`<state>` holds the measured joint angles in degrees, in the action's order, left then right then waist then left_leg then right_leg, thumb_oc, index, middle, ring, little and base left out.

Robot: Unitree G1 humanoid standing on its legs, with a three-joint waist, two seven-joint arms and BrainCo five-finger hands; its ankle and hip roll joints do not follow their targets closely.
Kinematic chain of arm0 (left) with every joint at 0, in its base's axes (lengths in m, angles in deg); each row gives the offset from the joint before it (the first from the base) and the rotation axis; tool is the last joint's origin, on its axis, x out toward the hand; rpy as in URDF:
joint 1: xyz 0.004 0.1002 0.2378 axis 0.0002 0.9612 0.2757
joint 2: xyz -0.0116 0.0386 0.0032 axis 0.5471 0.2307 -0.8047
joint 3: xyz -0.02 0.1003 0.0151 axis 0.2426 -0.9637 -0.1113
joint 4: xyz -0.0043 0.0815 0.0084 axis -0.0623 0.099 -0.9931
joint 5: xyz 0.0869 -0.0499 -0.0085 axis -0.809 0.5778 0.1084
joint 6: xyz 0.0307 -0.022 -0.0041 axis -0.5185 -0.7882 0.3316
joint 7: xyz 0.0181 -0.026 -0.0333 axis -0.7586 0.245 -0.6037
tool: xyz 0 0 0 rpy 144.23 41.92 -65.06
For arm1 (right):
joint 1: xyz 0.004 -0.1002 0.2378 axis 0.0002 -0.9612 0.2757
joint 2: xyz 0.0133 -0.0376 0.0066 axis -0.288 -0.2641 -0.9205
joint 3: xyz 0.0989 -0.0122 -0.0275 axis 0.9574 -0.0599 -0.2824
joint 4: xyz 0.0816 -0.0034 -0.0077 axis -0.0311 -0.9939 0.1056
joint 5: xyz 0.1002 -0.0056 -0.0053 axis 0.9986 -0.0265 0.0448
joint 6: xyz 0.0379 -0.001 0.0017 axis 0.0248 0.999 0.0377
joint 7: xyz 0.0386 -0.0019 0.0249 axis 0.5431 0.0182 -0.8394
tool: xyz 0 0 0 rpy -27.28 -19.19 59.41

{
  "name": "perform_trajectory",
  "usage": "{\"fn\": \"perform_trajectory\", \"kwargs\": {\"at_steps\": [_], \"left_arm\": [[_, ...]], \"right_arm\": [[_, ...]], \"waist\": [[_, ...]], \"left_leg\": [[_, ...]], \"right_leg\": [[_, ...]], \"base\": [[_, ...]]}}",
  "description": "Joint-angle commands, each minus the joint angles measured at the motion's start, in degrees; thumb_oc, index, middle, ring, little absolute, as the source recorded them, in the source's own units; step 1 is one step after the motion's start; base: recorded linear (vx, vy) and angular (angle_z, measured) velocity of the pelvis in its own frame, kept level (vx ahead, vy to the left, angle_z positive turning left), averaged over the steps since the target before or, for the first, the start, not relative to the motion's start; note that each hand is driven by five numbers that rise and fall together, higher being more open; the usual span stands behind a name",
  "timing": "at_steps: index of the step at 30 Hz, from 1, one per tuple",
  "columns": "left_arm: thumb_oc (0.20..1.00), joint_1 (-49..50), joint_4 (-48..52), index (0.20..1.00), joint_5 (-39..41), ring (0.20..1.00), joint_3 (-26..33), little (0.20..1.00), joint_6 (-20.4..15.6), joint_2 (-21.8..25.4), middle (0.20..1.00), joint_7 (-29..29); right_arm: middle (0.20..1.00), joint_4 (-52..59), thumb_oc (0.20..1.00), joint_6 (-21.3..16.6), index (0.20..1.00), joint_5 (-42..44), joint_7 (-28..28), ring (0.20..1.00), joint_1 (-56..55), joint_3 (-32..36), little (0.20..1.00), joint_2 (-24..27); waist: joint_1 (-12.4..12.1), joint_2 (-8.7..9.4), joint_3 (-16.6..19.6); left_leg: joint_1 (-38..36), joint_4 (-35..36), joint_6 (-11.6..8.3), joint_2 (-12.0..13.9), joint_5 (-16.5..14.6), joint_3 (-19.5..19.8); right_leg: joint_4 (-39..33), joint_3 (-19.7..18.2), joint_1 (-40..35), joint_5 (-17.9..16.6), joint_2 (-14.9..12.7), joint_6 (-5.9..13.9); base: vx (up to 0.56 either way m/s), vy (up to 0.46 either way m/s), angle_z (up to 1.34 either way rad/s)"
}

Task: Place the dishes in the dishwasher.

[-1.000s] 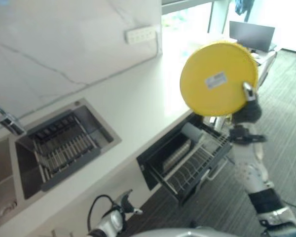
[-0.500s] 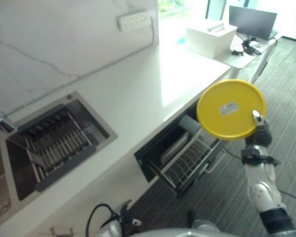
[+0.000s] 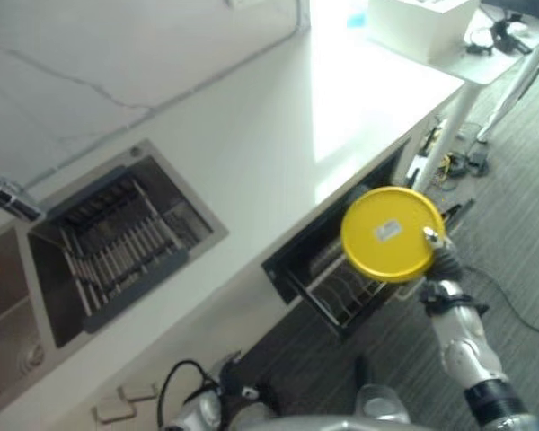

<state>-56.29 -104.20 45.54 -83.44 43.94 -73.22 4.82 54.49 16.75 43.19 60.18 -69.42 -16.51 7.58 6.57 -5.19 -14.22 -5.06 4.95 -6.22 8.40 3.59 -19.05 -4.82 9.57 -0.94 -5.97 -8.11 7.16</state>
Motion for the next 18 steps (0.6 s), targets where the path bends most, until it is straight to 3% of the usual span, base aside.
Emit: {"fn": "perform_trajectory", "kwargs": {"at_steps": [1, 4, 12, 18], "left_arm": [[1.000, -1.0, -0.1, 1.000, 1.5, 1.000, 0.6, 1.000, -0.9, 2.5, 1.000, 0.4], [1.000, -0.3, 0.2, 1.000, 1.1, 1.000, 1.1, 1.000, -1.0, 3.0, 1.000, 0.0], [1.000, -3.8, -0.2, 1.000, 2.1, 1.000, 2.0, 1.000, -2.6, 5.4, 1.000, -0.9], [1.000, -5.9, 0.0, 1.000, 4.5, 1.000, 2.3, 1.000, -2.2, 6.1, 1.000, -0.2]], "right_arm": [[0.200, 1.3, 0.200, -1.9, 0.200, -10.4, 0.2, 0.200, 6.0, 0.2, 0.200, 0.2], [0.200, -0.6, 0.200, 0.0, 0.200, -21.8, 2.3, 0.200, 7.4, -1.3, 0.200, 3.3], [0.200, -3.0, 0.200, 5.5, 0.200, -29.0, 4.7, 0.200, 16.9, -2.4, 0.200, 10.5], [0.200, -5.0, 0.200, 7.5, 0.200, -33.6, 2.2, 0.200, 23.3, -3.1, 0.200, 15.6]], "waist": [[-0.9, 1.80, 0.4], [-1.6, 1.75, 0.0], [-3.9, 2.17, -2.9], [-5.4, 2.35, -6.0]], "left_leg": [[3.8, -6.7, 1.13, 1.0, -5.2, 7.2], [3.9, -5.6, 1.10, 1.0, -4.5, 7.7], [7.8, -4.1, 0.26, 1.9, -1.8, 9.0], [11.6, -5.8, 0.44, 1.8, -1.4, 10.7]], "right_leg": [[12.5, 1.9, 1.6, 12.5, -3.1, 0.64], [12.6, 2.3, 1.5, 12.5, -3.4, 0.78], [13.8, 3.9, 3.9, 12.7, -3.3, 0.76], [16.2, 3.7, 7.3, 12.6, -3.3, 0.60]], "base": [[0.05, 0.093, 0.10], [0.02, 0.036, 0.15], [-0.06, 0.010, 0.15], [-0.06, 0.027, 0.11]]}}
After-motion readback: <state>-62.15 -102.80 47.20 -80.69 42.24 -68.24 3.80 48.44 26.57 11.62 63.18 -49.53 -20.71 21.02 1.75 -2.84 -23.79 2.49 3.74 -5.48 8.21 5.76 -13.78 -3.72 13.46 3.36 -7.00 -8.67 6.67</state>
